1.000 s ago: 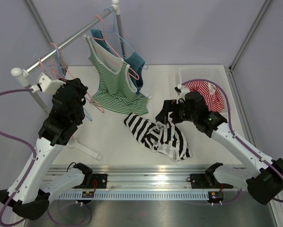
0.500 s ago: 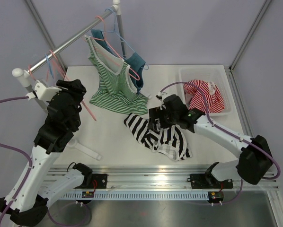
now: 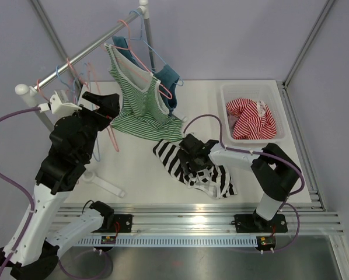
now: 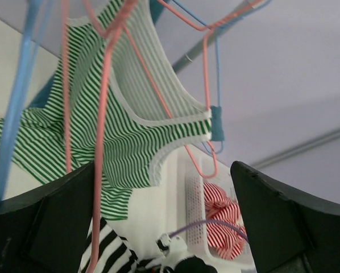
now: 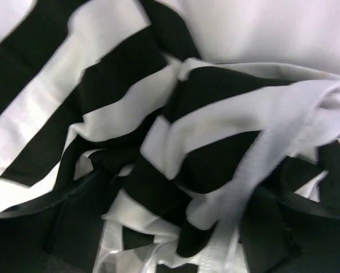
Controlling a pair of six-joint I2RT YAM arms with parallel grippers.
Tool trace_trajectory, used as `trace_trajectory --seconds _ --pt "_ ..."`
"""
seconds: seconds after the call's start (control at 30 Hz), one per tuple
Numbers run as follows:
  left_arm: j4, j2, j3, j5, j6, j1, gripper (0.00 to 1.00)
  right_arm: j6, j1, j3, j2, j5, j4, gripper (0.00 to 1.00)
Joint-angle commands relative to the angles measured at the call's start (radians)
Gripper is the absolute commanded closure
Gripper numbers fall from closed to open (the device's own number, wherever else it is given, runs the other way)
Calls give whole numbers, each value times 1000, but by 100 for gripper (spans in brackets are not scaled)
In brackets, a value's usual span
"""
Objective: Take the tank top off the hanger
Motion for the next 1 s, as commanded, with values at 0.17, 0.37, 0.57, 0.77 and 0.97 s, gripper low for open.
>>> trace_trajectory --seconds 0.17,0.37,0.57,0.77,0.97 --pt "8 -42 104 287 78 4 1 29 8 -4 -14 76 -16 85" --pt "16 -32 144 450 121 4 1 8 5 123 -196 220 -181 100" --pt "-18 -7 173 465 143 4 1 -34 -61 320 -321 307 -350 100" --pt "-72 -15 164 397 166 4 1 -90 -119 420 -367 291 -406 100" --pt "34 -27 112 568 203 4 1 -116 -183 455 -404 331 -409 100"
